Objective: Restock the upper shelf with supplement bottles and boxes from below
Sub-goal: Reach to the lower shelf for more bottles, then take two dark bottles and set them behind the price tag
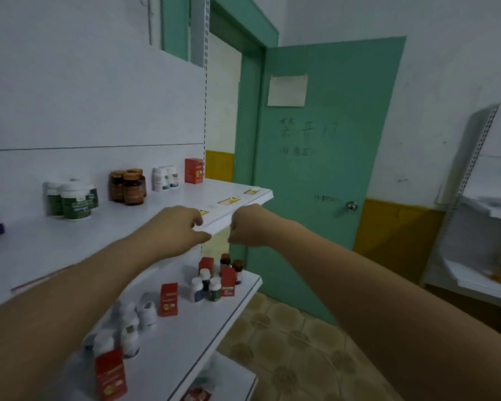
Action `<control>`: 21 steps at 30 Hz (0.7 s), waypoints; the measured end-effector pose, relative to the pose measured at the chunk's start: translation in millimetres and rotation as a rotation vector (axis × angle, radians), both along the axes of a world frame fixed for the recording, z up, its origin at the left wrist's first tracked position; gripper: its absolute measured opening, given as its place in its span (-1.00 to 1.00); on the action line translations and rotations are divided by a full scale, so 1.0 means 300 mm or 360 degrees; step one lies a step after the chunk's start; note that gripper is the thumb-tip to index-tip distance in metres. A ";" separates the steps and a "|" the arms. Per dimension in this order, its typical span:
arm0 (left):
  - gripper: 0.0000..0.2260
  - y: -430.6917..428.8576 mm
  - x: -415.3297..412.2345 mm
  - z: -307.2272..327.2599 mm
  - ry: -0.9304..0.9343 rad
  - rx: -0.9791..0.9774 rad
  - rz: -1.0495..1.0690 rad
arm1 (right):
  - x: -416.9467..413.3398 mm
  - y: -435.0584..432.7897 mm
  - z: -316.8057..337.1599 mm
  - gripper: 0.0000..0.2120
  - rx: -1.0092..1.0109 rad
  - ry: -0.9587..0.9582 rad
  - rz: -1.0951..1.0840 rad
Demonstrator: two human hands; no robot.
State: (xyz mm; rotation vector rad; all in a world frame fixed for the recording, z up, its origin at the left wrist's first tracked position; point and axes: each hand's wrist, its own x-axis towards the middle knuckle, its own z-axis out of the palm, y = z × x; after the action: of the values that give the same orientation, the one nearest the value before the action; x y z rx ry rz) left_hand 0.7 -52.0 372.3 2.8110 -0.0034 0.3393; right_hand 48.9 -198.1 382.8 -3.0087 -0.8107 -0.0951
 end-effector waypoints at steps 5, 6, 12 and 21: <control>-0.79 -0.320 0.244 -0.158 0.0252 -0.0138 -0.0200 | 0.215 -0.370 -0.120 -0.67 -0.0109 0.0138 -0.0285; -0.79 -0.359 0.286 -0.199 0.0316 -0.0160 -0.0214 | 0.252 -0.418 -0.147 -0.65 -0.0114 0.0166 -0.0315; -0.78 -0.408 0.531 -0.438 0.0601 -0.0166 -0.0158 | 0.499 -0.500 -0.313 -0.61 -0.0074 0.0336 -0.0350; -0.77 -0.132 0.867 -0.650 0.0837 -0.0278 0.0189 | 0.950 -0.260 -0.504 -0.61 -0.0044 0.0526 -0.0160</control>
State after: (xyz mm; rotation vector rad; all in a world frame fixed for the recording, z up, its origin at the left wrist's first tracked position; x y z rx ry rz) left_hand 260.7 -91.5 177.2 2.6442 0.2942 -0.3632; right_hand 333.8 -276.1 231.6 -2.9686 -0.6325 0.4031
